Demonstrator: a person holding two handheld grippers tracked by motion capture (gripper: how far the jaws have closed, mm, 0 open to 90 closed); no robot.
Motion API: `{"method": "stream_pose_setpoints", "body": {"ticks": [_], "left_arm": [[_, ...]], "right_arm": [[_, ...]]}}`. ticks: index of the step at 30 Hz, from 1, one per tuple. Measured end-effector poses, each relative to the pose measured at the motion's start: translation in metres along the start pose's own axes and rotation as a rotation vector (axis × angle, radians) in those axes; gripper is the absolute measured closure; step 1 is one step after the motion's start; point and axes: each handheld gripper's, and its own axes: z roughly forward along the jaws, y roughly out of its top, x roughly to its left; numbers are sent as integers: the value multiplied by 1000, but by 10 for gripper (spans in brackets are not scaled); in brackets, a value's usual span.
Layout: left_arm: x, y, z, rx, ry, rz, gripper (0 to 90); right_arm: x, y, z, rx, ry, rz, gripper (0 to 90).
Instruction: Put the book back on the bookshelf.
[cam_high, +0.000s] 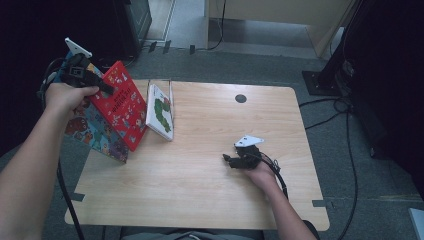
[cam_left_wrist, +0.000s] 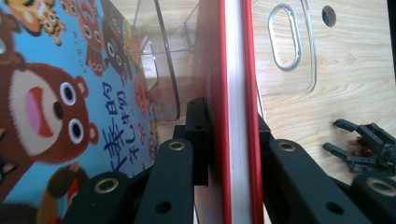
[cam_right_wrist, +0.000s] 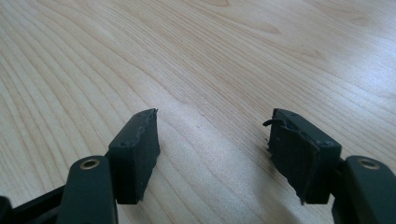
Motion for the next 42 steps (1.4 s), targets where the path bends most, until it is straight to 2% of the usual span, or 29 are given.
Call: {"method": "stream_pose_setpoints", "body": {"ticks": [5, 18, 21, 26, 30, 33, 35, 37, 42], "left_arm": [[2, 2, 3, 1, -2, -11, 788], [3, -2, 3, 114, -7, 12, 771], [3, -3, 4, 117, -8, 17, 767], [2, -2, 7, 137, -42, 25, 749], [1, -1, 7, 137, -40, 17, 755], [6, -1, 6, 128, -16, -17, 784], [9, -1, 5, 124, -42, -32, 783], [10, 1, 4, 116, -41, -45, 783], [9, 10, -5, 68, -32, -71, 792]], "right_arm": [[0, -1, -2, 2, -8, 8, 329], [0, -1, -2, 0, -9, 6, 327], [0, -1, -2, 0, -10, 6, 327], [1, -1, -2, 1, -9, 7, 327], [0, -1, -2, 0, -10, 6, 327], [0, -1, -2, 0, -10, 6, 327], [0, -1, -2, 0, -10, 6, 327], [0, -1, -2, 0, -9, 6, 326], [0, -1, -1, 0, -10, 6, 325]]}}
